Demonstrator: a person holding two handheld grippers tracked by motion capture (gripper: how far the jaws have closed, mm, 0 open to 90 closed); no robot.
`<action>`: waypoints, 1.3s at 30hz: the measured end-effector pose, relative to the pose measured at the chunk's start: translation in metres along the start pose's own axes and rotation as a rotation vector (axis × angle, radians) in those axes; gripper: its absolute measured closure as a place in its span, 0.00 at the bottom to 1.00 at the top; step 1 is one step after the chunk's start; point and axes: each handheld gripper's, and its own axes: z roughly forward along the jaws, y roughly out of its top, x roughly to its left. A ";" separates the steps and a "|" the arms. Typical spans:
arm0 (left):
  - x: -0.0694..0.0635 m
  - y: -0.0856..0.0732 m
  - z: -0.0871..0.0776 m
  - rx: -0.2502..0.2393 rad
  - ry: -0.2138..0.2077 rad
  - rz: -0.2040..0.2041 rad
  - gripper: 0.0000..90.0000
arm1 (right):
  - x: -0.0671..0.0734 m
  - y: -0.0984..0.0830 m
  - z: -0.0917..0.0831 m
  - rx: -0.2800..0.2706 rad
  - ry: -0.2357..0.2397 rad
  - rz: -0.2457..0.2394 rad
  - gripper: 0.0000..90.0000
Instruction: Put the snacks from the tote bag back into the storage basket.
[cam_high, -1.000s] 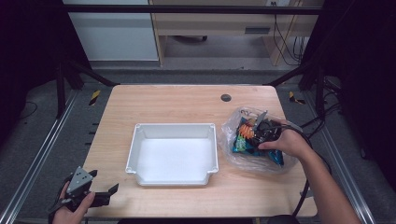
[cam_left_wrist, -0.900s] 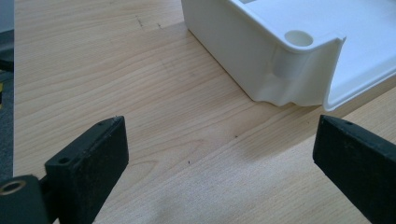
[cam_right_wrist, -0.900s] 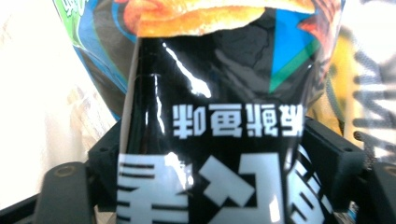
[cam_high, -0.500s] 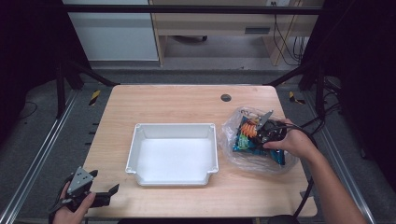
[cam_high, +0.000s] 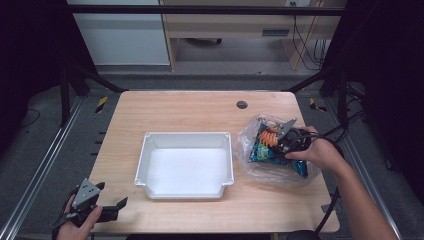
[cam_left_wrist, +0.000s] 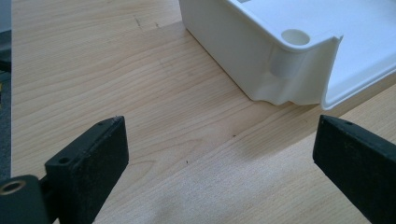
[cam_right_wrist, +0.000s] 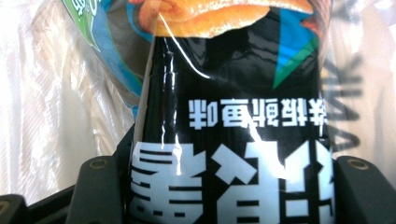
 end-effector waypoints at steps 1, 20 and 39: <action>0.000 0.000 0.000 0.000 0.000 0.001 0.04 | 0.000 -0.001 -0.002 -0.002 -0.005 0.007 0.42; 0.000 0.000 0.000 -0.001 0.000 0.002 0.04 | -0.004 -0.001 -0.024 -0.102 -0.054 0.030 0.42; 0.000 0.000 0.000 0.003 -0.002 0.001 0.04 | -0.011 -0.005 -0.053 -0.138 -0.088 0.066 0.43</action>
